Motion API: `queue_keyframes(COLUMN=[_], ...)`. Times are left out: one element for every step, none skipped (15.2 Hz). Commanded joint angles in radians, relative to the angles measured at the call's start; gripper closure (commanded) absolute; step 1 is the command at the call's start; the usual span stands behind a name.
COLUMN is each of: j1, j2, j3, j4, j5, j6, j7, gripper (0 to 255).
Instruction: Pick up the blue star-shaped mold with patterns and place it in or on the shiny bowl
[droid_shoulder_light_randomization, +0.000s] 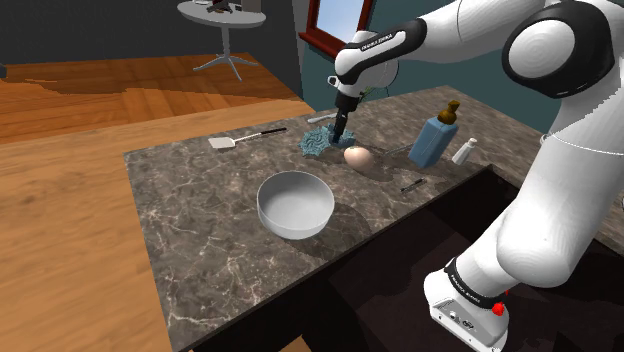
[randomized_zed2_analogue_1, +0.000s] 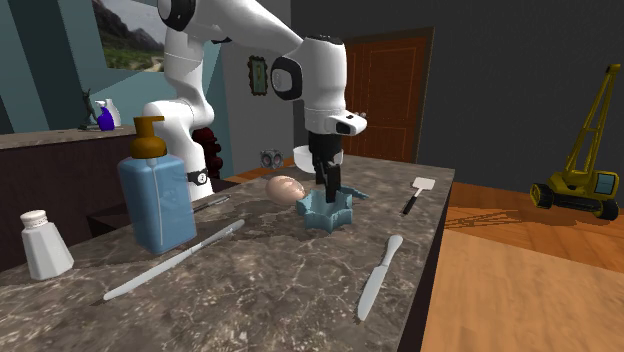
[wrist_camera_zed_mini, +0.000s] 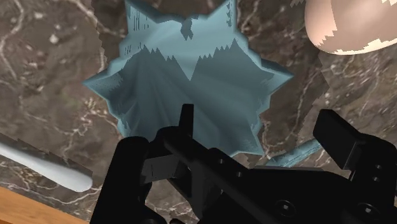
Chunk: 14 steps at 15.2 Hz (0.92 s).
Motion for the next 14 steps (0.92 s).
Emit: queue_keyframes(j1=[0.000, 0.000, 0.000, 0.000, 0.000, 0.000, 0.000, 0.000, 0.000, 0.000, 0.000, 0.000, 0.000, 0.001], j2=[0.001, 0.001, 0.001, 0.001, 0.001, 0.001, 0.001, 0.001, 0.001, 0.001, 0.001, 0.000, 0.001, -0.007], j3=[0.000, 0.000, 0.000, 0.000, 0.000, 0.000, 0.000, 0.000, 0.000, 0.000, 0.000, 0.000, 0.000, -0.001], j4=[0.000, 0.000, 0.000, 0.000, 0.000, 0.000, 0.000, 0.000, 0.000, 0.000, 0.000, 0.000, 0.000, 0.004], j5=[0.000, 0.000, 0.000, 0.000, 0.000, 0.000, 0.000, 0.000, 0.000, 0.000, 0.000, 0.000, 0.000, -0.003], j6=[0.001, 0.001, 0.001, 0.000, 0.001, 0.000, 0.000, 0.000, 0.000, 0.000, 0.000, 0.000, 0.001, -0.011], j7=[0.000, 0.000, 0.000, 0.000, 0.000, 0.000, 0.000, 0.000, 0.000, 0.000, 0.000, 0.000, 0.000, 0.003], gripper=[0, 0, 0, 255, 255, 255, 255, 255, 255, 255, 255, 255, 255, 255])
